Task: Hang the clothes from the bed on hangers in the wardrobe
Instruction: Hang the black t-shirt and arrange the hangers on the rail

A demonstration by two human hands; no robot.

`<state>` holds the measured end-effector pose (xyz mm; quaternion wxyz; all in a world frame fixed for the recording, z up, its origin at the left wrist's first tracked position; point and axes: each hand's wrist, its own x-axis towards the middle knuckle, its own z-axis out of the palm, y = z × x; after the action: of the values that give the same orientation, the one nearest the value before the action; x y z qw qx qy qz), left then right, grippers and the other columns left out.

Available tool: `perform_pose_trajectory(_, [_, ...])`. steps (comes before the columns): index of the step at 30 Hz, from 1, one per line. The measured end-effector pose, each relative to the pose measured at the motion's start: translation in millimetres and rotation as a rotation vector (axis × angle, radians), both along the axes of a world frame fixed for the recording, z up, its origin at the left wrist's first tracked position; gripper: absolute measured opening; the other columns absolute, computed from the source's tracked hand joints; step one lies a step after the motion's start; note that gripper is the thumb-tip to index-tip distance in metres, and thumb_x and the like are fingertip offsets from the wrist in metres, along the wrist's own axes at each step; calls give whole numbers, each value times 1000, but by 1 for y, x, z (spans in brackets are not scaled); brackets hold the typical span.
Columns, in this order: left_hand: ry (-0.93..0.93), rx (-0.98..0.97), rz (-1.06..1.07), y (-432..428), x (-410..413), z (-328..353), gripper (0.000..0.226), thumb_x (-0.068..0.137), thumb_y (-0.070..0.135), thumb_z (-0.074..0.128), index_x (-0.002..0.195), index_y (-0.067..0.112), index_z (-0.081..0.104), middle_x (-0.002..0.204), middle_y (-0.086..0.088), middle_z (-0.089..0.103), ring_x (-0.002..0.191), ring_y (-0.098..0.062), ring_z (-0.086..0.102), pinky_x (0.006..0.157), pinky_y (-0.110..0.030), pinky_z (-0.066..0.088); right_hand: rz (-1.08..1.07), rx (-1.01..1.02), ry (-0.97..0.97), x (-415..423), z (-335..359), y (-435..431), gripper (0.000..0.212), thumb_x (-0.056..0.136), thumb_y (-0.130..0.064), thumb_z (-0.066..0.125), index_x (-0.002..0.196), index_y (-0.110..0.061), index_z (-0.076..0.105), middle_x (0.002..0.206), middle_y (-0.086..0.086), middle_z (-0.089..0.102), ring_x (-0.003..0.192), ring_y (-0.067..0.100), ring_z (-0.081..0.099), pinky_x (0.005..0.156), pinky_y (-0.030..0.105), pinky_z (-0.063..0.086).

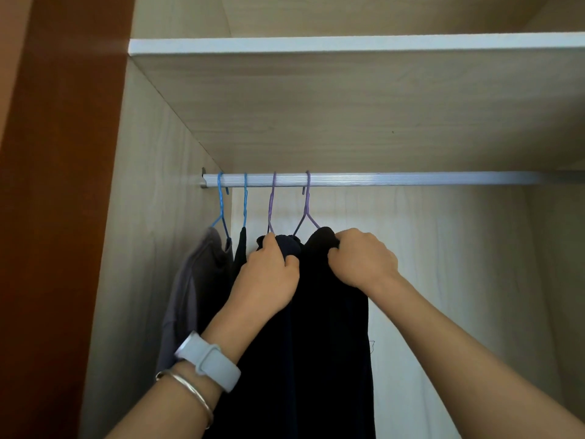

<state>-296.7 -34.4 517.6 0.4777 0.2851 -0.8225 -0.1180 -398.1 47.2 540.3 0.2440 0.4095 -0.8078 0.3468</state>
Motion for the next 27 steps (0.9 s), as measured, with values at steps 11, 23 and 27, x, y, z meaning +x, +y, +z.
perform_pose_trajectory(11, [-66, -72, 103, 7, -2, -5, 32, 99, 24, 28, 112, -1, 43, 112, -22, 58, 99, -37, 58, 76, -35, 42, 51, -198, 62, -6, -26, 2, 20, 92, -14, 33, 85, -10, 52, 78, 6, 53, 72, 27, 46, 57, 29, 31])
perform_pose_trajectory(23, [0, -48, 10, 1, -3, -16, 40, 97, 25, 33, 131, 5, 35, 107, -21, 61, 92, -36, 61, 74, -37, 48, 1, -156, 154, -1, -33, 5, 24, 89, -8, 36, 104, -7, 54, 69, 4, 45, 70, 27, 44, 59, 29, 33])
perform_pose_trajectory(27, [90, 33, -196, -2, 2, -69, 62, 89, 17, 51, 144, 17, 22, 133, -11, 52, 119, -26, 53, 101, -31, 43, 319, -393, -29, 0, -70, 11, 41, 90, -27, 46, 130, -28, 46, 94, -2, 62, 83, 17, 59, 71, 32, 50])
